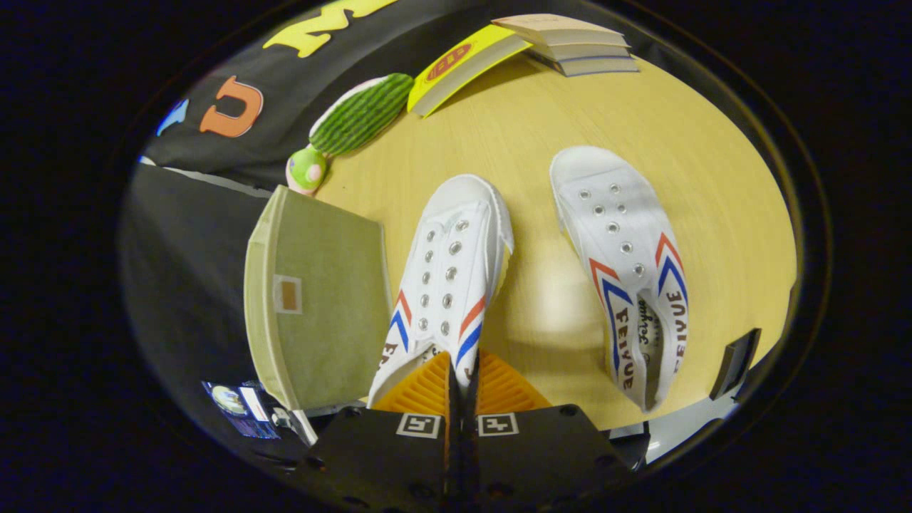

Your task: Open the storage box then place both shoes into the box .Put the left shoe in first, then the right shoe, with the right side of both shoes facing outward in a uniform manner.

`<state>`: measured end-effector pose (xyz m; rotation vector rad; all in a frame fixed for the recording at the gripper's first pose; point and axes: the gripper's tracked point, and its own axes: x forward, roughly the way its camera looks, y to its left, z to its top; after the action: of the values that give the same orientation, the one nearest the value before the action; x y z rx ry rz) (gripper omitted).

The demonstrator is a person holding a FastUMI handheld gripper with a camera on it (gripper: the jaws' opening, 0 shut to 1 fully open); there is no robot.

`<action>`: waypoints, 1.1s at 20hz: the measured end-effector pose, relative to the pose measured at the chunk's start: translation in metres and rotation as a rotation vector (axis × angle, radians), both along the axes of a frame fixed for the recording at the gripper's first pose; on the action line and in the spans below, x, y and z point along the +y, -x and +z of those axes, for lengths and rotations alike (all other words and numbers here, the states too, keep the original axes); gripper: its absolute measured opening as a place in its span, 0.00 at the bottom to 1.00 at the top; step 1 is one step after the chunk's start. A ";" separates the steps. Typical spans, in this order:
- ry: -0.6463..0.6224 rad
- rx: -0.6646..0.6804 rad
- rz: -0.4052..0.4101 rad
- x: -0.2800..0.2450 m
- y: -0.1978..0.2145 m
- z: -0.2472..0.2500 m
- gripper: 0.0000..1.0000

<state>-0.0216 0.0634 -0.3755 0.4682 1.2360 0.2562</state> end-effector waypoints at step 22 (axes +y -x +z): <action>0.009 0.009 0.216 0.273 -0.014 0.046 0.06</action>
<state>-0.0072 0.3368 -0.3292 0.3284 1.2975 0.4315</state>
